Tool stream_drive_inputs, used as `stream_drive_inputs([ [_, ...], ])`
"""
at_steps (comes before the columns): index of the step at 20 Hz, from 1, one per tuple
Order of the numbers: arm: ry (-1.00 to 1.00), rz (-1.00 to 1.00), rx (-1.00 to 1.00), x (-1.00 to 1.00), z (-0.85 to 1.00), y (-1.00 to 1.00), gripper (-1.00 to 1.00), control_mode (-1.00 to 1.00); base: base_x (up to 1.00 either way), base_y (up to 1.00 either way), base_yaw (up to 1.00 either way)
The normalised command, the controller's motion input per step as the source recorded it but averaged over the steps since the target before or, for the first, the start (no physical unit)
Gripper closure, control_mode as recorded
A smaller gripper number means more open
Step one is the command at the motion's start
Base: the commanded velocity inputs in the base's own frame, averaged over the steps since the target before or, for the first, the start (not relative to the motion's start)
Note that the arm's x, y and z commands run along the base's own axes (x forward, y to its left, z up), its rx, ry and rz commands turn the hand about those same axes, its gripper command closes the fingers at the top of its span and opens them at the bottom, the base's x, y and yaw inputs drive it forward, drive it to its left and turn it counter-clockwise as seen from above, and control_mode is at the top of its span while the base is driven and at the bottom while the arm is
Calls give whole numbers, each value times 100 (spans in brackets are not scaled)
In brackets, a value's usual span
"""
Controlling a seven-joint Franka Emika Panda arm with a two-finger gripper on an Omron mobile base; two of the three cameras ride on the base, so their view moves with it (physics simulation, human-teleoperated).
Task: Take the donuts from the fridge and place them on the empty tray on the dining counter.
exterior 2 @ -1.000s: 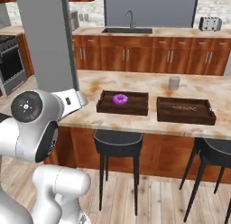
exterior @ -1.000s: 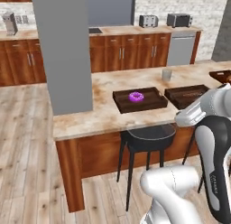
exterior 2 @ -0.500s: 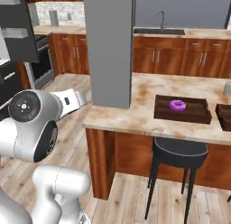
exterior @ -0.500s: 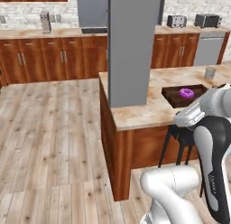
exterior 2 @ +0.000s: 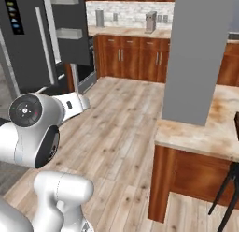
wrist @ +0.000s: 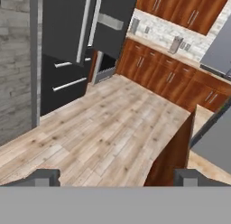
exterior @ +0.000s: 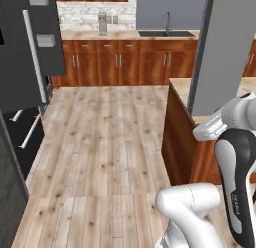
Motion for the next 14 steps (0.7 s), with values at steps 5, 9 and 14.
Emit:
stream_drive_inputs([
  [5, 0, 0, 0, 0, 0, 0, -100, 100, 15, 67, 14],
  [9, 0, 0, 0, 0, 0, 0, -100, 100, 49, 33, 0],
  [14, 0, 0, 0, 0, 0, 0, -100, 100, 63, 21, 3],
])
